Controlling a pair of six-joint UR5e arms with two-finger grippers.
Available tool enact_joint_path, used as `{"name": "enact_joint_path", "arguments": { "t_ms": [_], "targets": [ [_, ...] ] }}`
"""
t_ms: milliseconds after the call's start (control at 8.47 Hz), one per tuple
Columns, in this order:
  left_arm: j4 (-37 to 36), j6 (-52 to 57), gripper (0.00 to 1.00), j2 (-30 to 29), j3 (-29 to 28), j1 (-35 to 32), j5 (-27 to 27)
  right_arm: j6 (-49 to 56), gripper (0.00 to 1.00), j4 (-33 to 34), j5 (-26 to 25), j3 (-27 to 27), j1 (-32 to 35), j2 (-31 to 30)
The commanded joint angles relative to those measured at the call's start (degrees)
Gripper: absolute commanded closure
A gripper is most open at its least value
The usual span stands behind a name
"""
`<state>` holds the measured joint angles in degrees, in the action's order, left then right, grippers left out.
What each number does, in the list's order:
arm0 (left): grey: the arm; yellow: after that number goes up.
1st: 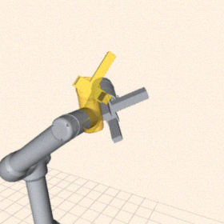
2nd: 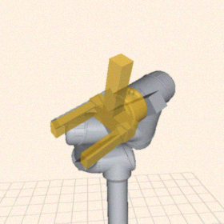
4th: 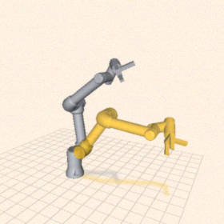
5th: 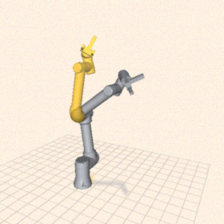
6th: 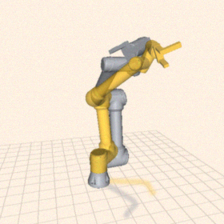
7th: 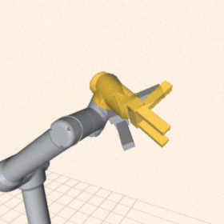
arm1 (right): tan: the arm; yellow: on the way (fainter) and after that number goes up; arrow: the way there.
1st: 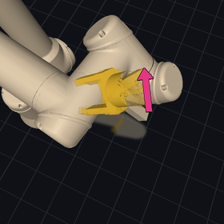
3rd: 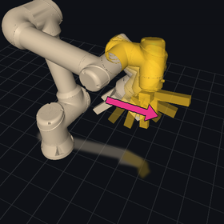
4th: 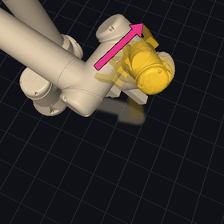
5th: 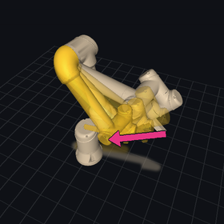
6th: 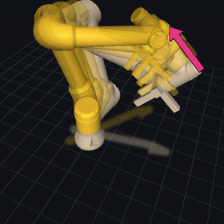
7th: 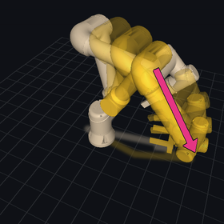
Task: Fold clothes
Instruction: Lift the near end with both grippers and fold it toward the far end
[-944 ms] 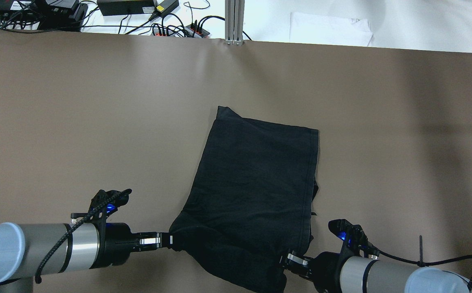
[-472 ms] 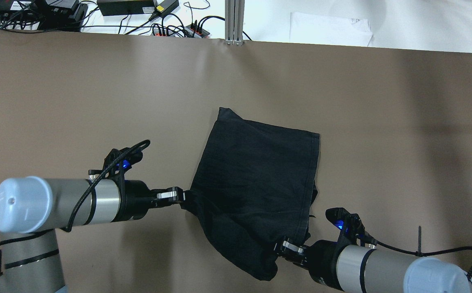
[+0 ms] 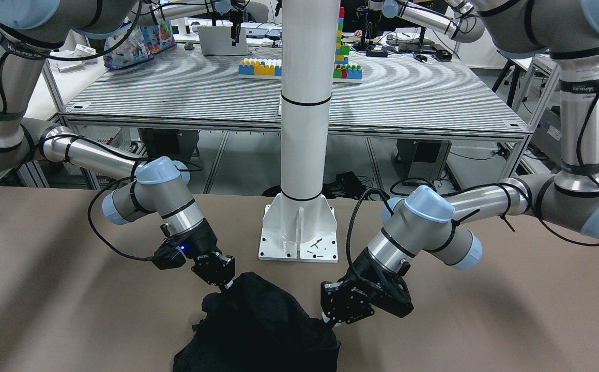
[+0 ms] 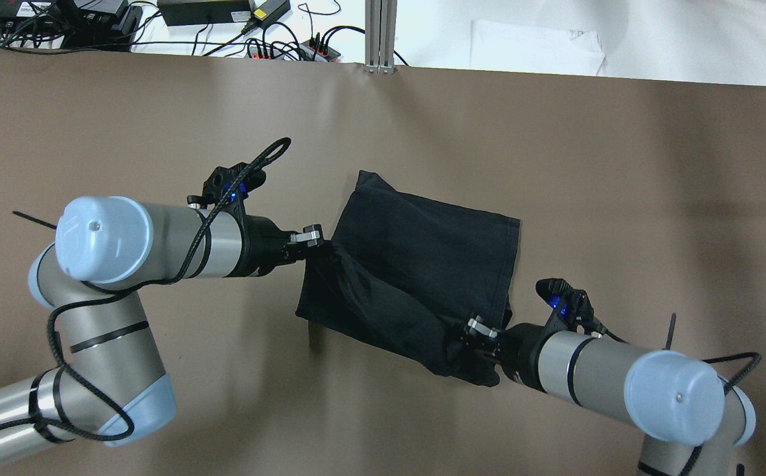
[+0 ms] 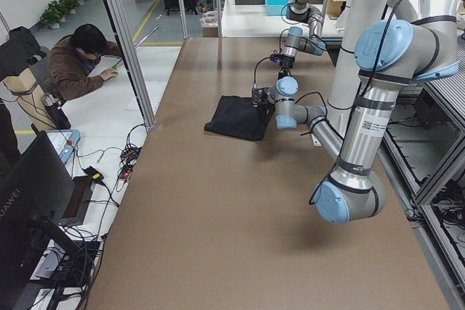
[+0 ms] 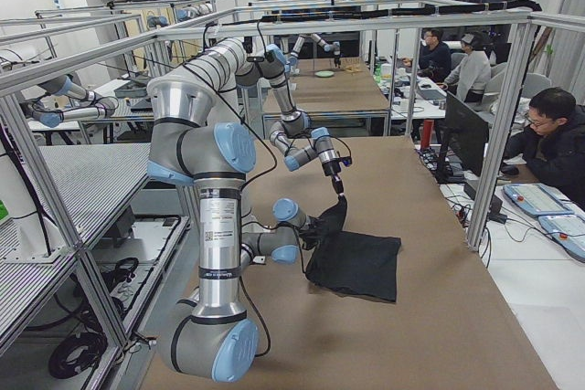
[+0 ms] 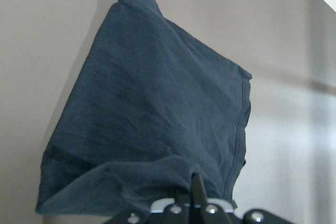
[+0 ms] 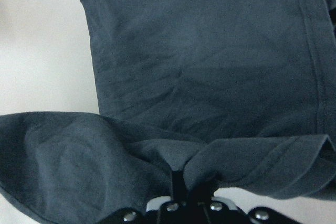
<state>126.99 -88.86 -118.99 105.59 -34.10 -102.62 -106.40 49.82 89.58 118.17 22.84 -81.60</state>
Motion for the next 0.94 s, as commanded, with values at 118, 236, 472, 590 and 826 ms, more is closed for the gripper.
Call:
{"name": "enact_joint_path", "arguments": {
  "t_ms": [118, 236, 472, 590, 826],
  "targets": [
    [0.18, 0.44, 1.0, -8.34, -11.96, -2.46, -0.21, -0.13, 1.0, 0.1, 0.07, -7.24, 8.7, 3.81],
    [0.18, 1.14, 1.0, -10.02, -14.24, -3.07, -0.21, 0.22, 1.0, 0.02, 0.07, -8.99, 10.37, 4.34],
    [0.18, 3.07, 1.0, -10.56, -16.72, -4.65, -0.3, 2.23, 1.0, -0.42, -0.46, -18.27, 11.95, 9.76],
    [0.27, 3.17, 1.0, -10.82, -17.86, -4.74, -0.21, 2.77, 1.0, -0.42, -0.46, -20.41, 12.14, 10.58],
    [5.07, 3.34, 1.0, -12.57, -23.64, -4.66, -0.04, 2.77, 1.0, -0.51, -0.46, -20.96, 12.31, 10.76]
  ]
}}
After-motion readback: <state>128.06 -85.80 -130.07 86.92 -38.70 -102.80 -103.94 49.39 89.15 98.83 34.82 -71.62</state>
